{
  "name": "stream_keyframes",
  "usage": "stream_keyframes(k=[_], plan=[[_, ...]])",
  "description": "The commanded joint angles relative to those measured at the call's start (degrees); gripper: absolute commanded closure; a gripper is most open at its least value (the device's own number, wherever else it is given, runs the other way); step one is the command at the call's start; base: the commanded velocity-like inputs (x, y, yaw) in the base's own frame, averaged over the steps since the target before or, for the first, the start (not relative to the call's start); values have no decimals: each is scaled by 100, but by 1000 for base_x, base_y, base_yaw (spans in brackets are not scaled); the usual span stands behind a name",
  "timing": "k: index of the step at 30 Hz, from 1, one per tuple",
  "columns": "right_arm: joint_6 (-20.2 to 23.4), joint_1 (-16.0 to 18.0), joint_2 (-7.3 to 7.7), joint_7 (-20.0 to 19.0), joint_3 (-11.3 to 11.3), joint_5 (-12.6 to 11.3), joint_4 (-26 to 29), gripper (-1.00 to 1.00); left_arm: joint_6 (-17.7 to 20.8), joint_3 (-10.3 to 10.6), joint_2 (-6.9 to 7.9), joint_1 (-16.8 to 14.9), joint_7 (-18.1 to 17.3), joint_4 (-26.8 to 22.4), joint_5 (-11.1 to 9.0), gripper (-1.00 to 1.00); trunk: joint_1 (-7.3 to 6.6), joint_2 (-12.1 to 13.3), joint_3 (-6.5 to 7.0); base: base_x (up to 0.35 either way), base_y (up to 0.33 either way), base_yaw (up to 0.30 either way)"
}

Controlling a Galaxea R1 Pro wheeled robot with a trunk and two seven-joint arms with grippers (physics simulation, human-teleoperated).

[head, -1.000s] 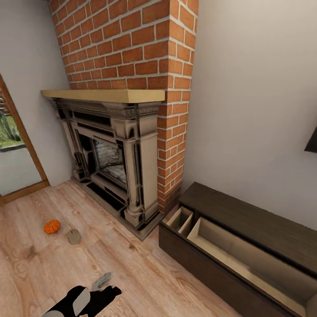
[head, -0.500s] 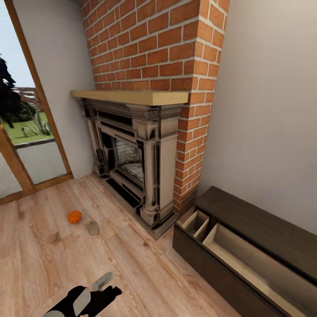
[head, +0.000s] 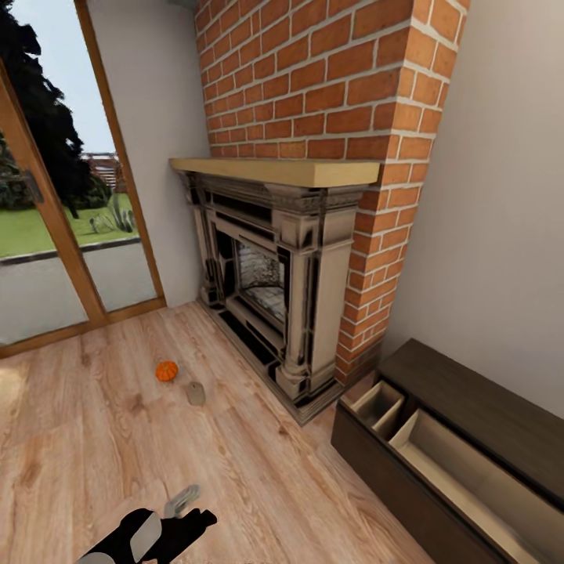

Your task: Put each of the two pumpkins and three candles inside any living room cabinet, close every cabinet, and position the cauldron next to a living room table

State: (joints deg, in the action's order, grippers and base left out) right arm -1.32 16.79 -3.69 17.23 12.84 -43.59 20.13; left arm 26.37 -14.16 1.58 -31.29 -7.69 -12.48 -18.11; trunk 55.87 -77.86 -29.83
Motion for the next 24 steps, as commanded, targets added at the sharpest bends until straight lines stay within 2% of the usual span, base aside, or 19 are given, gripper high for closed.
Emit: stream_keyframes(k=[1, 9, 24], plan=[[0, 0, 0, 0, 1, 0, 0, -100, -5, 0, 0, 0, -2, 0, 1, -100, 0, 0, -4, 0, 0, 270], [0, 0, 0, -2, 3, 0, 0, -100, -176, -7, 12, 10, -4, 0, 1, -100, 0, 0, -40, 0, 0, 269], [9, 0, -2, -9, 8, 0, 6, -100, -193, -8, 26, 18, -5, 0, 1, -100, 0, 0, -112, 0, 0, 268]])
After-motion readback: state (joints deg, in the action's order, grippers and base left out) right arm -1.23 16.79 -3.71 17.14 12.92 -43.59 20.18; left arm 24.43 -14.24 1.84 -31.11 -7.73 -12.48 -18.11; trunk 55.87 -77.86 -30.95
